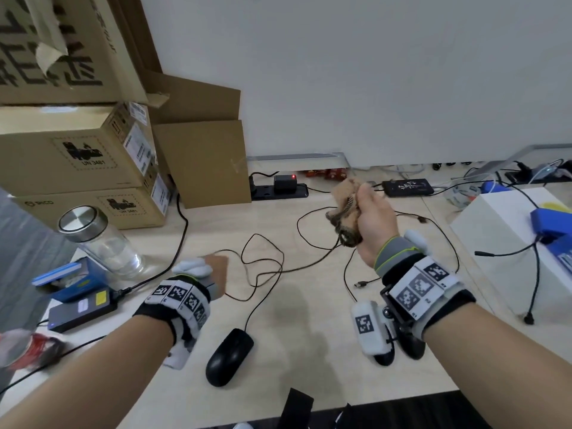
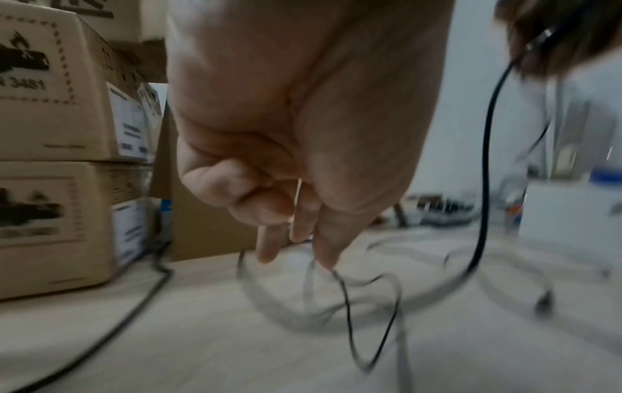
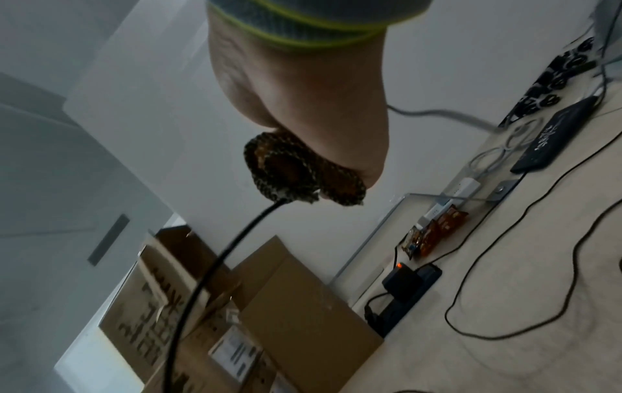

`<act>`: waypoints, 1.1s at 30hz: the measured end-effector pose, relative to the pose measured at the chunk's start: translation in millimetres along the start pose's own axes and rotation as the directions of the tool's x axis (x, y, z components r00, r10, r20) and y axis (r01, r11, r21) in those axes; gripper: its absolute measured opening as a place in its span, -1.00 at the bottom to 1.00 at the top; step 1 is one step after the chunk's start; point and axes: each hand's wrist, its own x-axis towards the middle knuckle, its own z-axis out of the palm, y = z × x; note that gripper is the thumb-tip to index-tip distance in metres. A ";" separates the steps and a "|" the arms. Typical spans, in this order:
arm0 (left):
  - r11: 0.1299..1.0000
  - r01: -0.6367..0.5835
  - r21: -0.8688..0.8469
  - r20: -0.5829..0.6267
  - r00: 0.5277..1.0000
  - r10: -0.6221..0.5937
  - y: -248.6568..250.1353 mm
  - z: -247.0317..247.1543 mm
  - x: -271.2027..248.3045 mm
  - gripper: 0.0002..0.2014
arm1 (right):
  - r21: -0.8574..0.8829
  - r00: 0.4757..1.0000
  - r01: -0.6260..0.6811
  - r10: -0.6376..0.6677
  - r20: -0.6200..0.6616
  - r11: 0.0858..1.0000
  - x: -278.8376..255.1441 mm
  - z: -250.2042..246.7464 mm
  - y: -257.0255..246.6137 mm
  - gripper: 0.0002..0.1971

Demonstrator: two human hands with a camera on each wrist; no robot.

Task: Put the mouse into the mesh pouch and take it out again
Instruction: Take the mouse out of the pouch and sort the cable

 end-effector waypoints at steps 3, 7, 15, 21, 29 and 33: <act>0.841 -0.257 -0.476 -0.245 0.957 0.154 45.3 -25.7 -17.1 -0.67 | -0.052 0.995 -0.023 0.028 0.098 0.998 -13.3 12.0 18.6 -0.67; 0.251 -0.219 -0.943 -0.149 0.951 0.271 97.8 -39.9 -46.3 -0.84 | -0.140 0.990 -0.003 0.022 0.138 0.990 -26.2 17.2 34.8 -0.67; 0.060 -0.031 -0.998 -0.010 0.948 0.318 105.8 -26.8 -50.1 -0.86 | -0.073 0.992 -0.101 0.106 0.068 0.992 -27.3 4.4 40.2 -0.57; 0.470 -0.296 -0.831 -0.276 0.954 0.112 107.0 -27.1 -47.3 -0.61 | -0.183 0.994 -0.102 0.107 0.017 0.978 -21.3 1.5 41.4 -0.65; 0.987 -0.150 -0.054 -0.100 0.985 0.144 32.9 -6.2 -22.2 -0.57 | -0.158 0.967 -0.121 0.080 -0.241 0.980 9.3 -29.0 10.7 -0.62; 0.977 -0.019 0.211 0.111 0.994 -0.004 5.9 -4.0 -13.0 -0.62 | -0.134 0.986 -0.057 0.035 -0.165 0.989 3.6 -25.3 8.5 -0.65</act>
